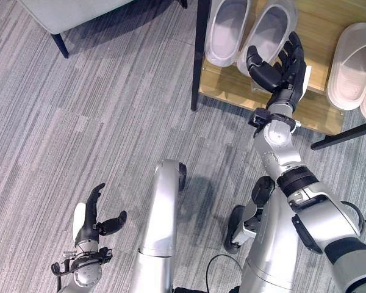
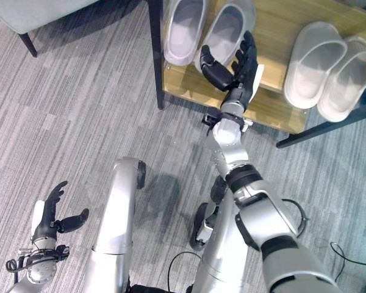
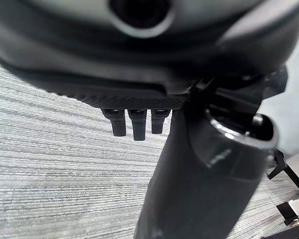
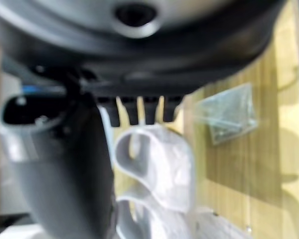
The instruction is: Arrange the slippers neatly on the shoe rack.
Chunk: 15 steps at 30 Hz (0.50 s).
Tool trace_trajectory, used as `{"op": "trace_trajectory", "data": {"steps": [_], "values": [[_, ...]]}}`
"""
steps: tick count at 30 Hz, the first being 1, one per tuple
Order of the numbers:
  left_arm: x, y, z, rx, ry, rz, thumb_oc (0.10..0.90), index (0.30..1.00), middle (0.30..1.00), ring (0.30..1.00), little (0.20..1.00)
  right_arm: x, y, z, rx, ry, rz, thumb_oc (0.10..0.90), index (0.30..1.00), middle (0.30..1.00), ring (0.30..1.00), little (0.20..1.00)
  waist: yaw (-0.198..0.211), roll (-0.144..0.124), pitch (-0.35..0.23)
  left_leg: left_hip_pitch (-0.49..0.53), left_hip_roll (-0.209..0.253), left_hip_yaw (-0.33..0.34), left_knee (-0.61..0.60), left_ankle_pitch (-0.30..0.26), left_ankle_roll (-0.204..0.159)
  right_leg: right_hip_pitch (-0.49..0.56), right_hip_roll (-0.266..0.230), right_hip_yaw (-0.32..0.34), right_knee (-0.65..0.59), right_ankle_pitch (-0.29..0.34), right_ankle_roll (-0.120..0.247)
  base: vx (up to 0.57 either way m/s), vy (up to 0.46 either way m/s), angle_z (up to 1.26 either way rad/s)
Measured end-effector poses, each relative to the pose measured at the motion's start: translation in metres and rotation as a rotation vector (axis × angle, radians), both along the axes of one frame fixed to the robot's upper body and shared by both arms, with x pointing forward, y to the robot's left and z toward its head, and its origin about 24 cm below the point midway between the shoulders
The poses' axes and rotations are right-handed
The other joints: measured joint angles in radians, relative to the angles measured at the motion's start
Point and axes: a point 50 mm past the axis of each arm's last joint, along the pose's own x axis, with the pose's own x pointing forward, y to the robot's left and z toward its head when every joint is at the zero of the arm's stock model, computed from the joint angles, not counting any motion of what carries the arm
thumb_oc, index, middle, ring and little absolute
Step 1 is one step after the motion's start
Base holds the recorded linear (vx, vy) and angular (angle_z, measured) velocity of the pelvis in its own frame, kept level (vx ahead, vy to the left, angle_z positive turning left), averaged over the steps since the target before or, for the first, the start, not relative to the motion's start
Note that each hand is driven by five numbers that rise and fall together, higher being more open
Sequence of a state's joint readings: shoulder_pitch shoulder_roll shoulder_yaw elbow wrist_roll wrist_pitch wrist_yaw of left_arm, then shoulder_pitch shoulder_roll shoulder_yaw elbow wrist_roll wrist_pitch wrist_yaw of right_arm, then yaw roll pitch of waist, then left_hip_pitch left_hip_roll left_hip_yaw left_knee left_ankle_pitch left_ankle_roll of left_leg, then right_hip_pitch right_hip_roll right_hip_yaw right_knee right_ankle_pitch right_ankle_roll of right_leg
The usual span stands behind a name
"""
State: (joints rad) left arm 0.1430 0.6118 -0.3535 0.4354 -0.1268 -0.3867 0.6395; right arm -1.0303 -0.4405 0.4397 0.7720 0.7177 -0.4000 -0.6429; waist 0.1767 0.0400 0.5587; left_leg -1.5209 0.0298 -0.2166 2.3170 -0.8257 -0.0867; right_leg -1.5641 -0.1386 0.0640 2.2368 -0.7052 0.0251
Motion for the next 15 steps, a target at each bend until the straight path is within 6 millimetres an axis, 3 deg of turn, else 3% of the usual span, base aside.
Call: {"op": "trace_trajectory", "data": {"steps": [9,15], "values": [[-0.003,0.001,-0.007,0.0,0.031,0.022,0.8,0.9,0.9,0.9,0.9,-0.005,-0.009,0.011,0.15,-0.058,-0.105,0.8,0.9,0.9,0.9,0.9,-0.001,0.0,0.0,0.001,-0.001,0.001,0.001,0.0,0.0,0.001,0.0,0.001,0.001,0.0,0.0,0.0,0.0,0.0],[-0.004,0.001,-0.007,-0.001,0.038,0.026,0.8,0.9,0.9,0.9,0.9,-0.002,-0.009,0.02,0.138,-0.062,-0.1,0.8,0.9,0.9,0.9,0.9,0.002,0.0,0.0,0.001,-0.002,0.001,0.002,0.0,0.0,0.002,0.0,0.002,0.002,0.0,0.0,0.0,0.0,0.0]]}}
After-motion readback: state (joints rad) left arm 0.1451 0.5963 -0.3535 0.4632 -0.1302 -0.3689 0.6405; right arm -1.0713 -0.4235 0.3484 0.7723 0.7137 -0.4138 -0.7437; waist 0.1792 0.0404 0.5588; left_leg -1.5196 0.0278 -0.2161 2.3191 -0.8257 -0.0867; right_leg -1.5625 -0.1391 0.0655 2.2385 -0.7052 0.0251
